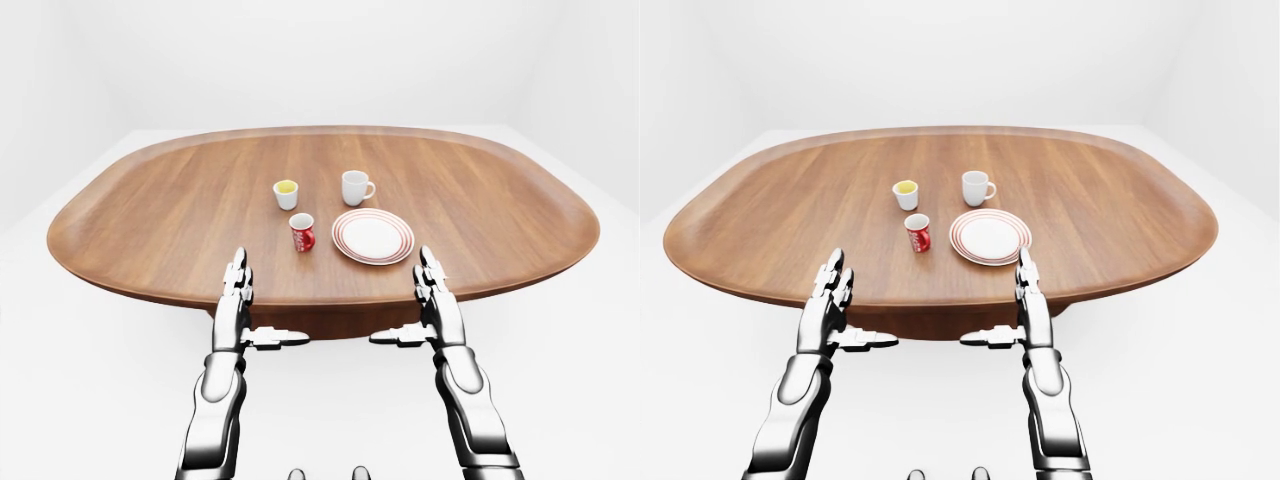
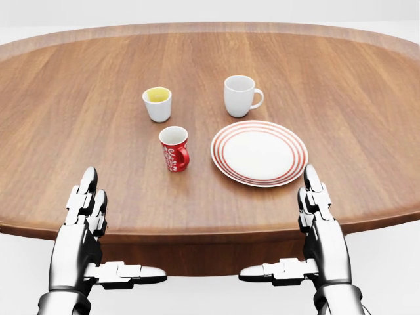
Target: Pick up the red mug and put it on the plate
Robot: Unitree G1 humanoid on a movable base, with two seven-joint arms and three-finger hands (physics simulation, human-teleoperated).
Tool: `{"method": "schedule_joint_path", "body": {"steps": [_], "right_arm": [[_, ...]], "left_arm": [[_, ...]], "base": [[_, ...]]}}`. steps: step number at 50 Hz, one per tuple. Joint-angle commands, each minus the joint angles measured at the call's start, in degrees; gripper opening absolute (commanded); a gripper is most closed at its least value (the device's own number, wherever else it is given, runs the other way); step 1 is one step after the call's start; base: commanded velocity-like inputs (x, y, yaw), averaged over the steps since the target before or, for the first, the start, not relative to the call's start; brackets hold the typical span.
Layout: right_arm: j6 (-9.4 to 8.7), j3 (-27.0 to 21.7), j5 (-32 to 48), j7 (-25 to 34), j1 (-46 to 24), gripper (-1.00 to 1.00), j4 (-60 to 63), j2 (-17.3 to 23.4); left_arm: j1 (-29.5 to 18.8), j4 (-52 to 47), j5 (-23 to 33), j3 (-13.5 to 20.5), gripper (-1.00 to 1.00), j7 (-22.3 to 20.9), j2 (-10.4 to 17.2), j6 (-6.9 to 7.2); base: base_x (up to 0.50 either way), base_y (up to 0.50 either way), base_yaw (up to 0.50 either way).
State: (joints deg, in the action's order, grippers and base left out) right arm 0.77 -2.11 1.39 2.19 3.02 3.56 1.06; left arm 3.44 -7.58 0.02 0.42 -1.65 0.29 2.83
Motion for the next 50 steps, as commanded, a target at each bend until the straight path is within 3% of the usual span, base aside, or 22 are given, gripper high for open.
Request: {"method": "schedule_joint_path", "body": {"steps": [1, 8, 10, 14, 18, 20, 36, 50], "right_arm": [[-0.12, 0.2, 0.3, 0.1, 0.2, 1.00, 0.5, -0.1], [-0.24, 0.3, 0.3, 0.3, 0.2, 1.00, 0.4, -0.1], [0.55, -0.1, -1.1, 0.8, 0.0, 1.00, 0.4, -0.2], [-1.80, -0.7, -1.1, 0.7, -1.6, 1.00, 0.4, 0.3], [-3.88, -1.4, -2.0, 0.8, -4.3, 1.00, -0.3, 0.8], [-5.77, -1.5, -1.6, 0.4, -6.4, 1.00, -0.2, 1.2], [-5.77, -3.4, -0.5, 1.0, -22.2, 1.00, -4.1, 5.2], [-5.77, -3.7, 0.3, 1.9, -25.9, 1.00, -7.2, 6.7]], "left_arm": [[-0.2, 0.3, 0.0, 0.1, 1.00, 0.0, 0.0, -0.03], [-0.4, 1.0, -0.1, 0.1, 1.00, 0.0, 0.0, -0.29], [-1.1, 2.2, -0.2, 0.2, 1.00, 0.1, 0.0, -0.50], [-3.8, 2.7, -0.9, 1.2, 1.00, -0.4, 0.7, 2.16], [-6.7, 2.2, -2.3, 2.9, 1.00, -0.9, 1.7, 2.17], [-8.7, 0.8, -2.2, 3.4, 1.00, -0.5, 2.1, 2.17], [-22.0, 5.2, -3.4, 4.6, 1.00, 1.2, 4.5, 2.17], [-26.4, 9.2, -4.3, 5.6, 1.00, 2.6, 6.1, 2.17]], "base": [[0.00, 0.21, 0.00], [0.00, 0.21, 0.00], [0.00, 0.10, 0.00], [0.00, 0.00, 0.00], [0.00, 0.00, 0.00], [0.00, 0.00, 0.00], [0.00, 0.00, 0.00], [0.00, 0.00, 0.00]]}}
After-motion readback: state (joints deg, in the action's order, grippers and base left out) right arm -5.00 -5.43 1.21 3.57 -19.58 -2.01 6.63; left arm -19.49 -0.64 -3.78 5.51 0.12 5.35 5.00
